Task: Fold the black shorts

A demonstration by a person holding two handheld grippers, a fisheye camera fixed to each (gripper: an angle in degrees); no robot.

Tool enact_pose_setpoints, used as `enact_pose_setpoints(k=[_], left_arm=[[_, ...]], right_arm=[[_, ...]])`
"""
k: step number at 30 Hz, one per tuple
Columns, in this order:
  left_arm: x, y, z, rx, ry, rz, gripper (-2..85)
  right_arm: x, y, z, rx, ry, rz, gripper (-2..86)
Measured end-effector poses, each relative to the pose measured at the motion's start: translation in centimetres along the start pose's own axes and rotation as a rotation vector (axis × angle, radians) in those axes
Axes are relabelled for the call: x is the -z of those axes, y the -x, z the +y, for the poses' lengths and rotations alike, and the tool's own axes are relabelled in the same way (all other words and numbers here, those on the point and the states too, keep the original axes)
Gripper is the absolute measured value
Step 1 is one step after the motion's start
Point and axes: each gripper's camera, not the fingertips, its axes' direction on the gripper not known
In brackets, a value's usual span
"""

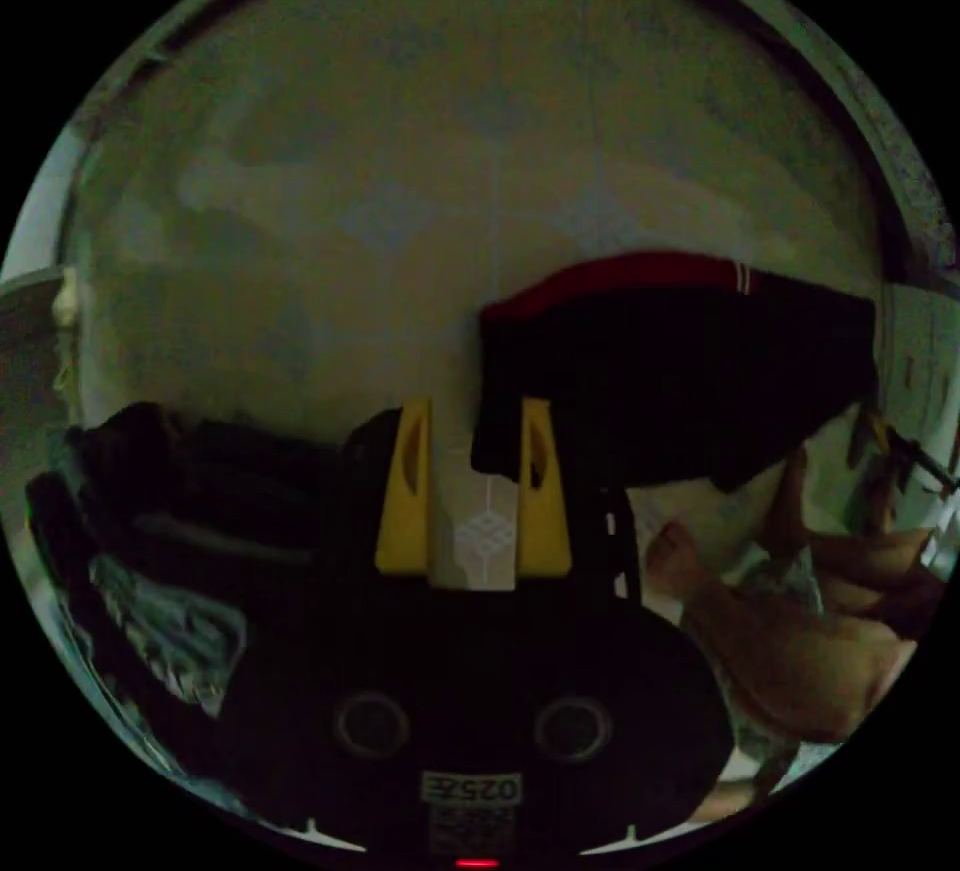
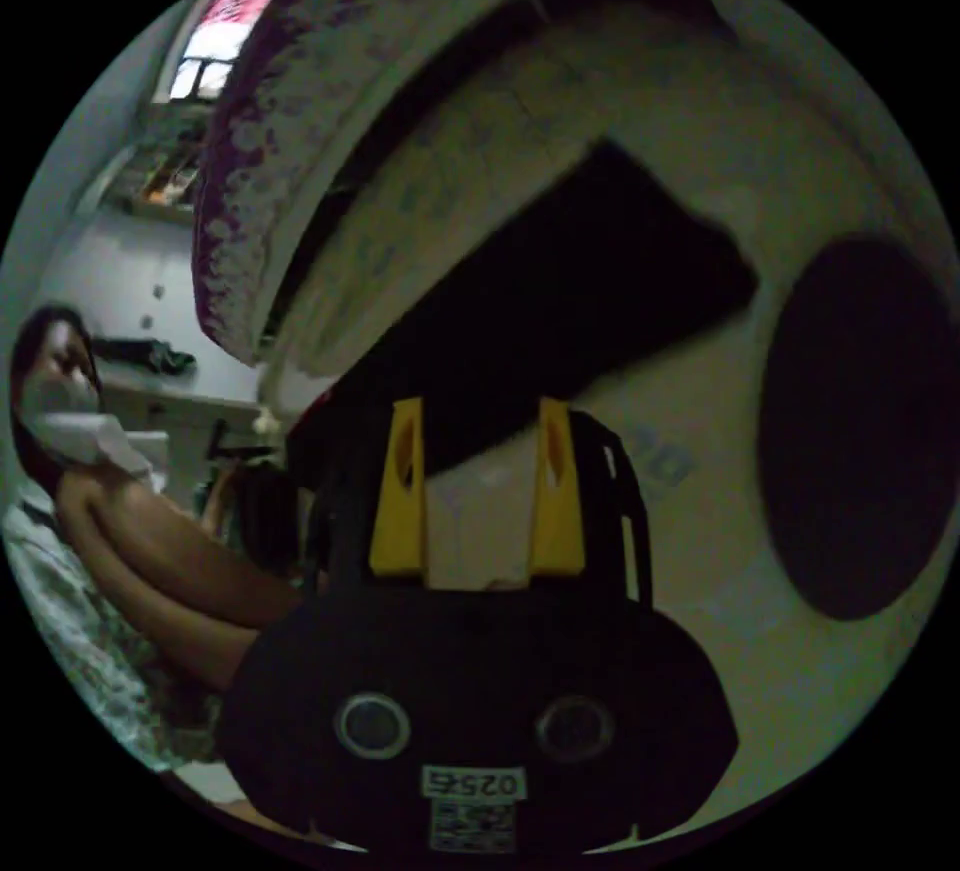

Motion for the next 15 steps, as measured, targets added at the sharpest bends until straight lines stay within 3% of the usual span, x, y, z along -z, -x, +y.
enact_pose_setpoints(k=[4, 6, 7, 9, 10, 12, 13, 15], left_arm=[[4.0, -7.2, 7.3, 0.174, -0.439, -0.396, 1.9], [5.5, -12.5, 13.7, 0.386, -0.778, -0.666, -0.1], [5.8, -14.0, 15.5, 0.447, -0.880, -0.706, -0.3], [5.9, -19.2, 22.2, 0.607, -1.293, -0.739, -0.6], [5.7, -20.2, 23.4, 0.568, -1.372, -0.695, -0.6], [4.4, -21.5, 25.6, 0.413, -1.559, -0.276, -0.2], [3.8, -21.2, 25.4, 0.394, -1.563, -0.133, 0.1], [0.3, -20.8, 20.8, 0.153, -1.390, 0.332, 3.4]], right_arm=[[3.6, 11.7, 2.6, 0.308, -0.367, 0.200, 12.2], [4.5, 18.3, 4.6, 0.425, -0.575, 0.308, 10.1], [4.6, 19.6, 5.2, 0.443, -0.628, 0.324, 9.0], [4.8, 23.5, 8.1, 0.482, -0.842, 0.303, 5.1], [4.6, 24.1, 9.0, 0.502, -0.910, 0.278, 4.7], [2.6, 25.0, 12.3, 0.520, -1.229, 0.120, 4.1], [2.0, 25.1, 12.5, 0.505, -1.248, 0.106, 4.2], [-0.8, 24.4, 11.4, 0.394, -1.023, 0.130, 6.3]])
